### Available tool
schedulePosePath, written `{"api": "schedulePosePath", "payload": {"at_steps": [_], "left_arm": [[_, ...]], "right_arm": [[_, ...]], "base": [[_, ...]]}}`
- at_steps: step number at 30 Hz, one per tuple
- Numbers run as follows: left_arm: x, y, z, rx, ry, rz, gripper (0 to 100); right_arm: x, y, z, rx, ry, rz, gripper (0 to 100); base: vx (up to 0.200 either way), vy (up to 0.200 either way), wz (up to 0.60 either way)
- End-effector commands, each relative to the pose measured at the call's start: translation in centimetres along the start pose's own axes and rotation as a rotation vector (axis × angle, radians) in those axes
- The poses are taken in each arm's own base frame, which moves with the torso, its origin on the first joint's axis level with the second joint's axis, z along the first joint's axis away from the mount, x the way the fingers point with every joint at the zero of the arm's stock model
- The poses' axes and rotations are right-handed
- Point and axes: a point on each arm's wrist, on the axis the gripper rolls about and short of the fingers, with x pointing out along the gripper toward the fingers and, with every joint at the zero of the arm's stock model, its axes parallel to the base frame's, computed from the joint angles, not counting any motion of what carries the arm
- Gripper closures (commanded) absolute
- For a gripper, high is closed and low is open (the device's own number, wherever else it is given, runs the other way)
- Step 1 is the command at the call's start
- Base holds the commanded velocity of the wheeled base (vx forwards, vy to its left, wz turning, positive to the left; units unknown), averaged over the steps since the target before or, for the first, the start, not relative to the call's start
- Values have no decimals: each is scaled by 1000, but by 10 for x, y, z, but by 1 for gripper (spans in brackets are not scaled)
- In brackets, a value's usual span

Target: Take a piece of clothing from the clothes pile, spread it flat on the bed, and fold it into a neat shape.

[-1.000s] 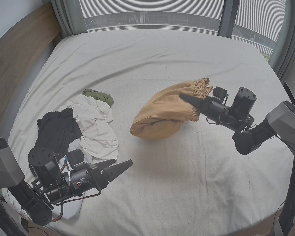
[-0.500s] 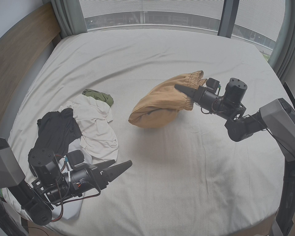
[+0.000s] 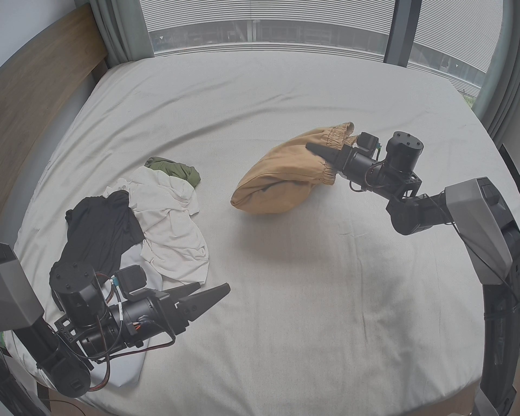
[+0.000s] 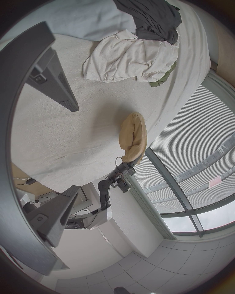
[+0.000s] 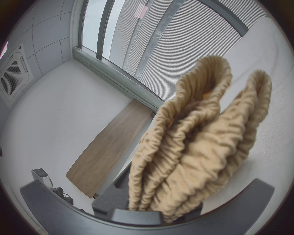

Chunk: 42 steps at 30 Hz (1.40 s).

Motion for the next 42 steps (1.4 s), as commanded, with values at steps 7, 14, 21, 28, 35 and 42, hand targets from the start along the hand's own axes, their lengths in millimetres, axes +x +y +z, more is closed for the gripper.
{"api": "schedulePosePath", "payload": {"at_steps": [7, 14, 21, 28, 35, 42], "left_arm": [[-1, -1, 1, 2, -7, -2, 0], [-1, -1, 2, 1, -9, -1, 0], [-1, -1, 2, 2, -10, -2, 0], [0, -1, 2, 5, -12, -3, 0], [0, -1, 3, 6, -15, -4, 0], [-1, -1, 3, 6, -15, -2, 0]], "right_arm": [[-33, -51, -54, 53, 131, -158, 100], [-50, -61, -80, 48, 177, -241, 100], [-48, -64, -89, 27, 169, -252, 100], [-47, -60, -84, 22, 160, -246, 0], [-53, -49, -70, -17, 105, -277, 0], [-86, -17, -57, -28, 90, -292, 0]], "base": [[0, 0, 0], [0, 0, 0], [0, 0, 0], [0, 0, 0], [0, 0, 0], [0, 0, 0]]}}
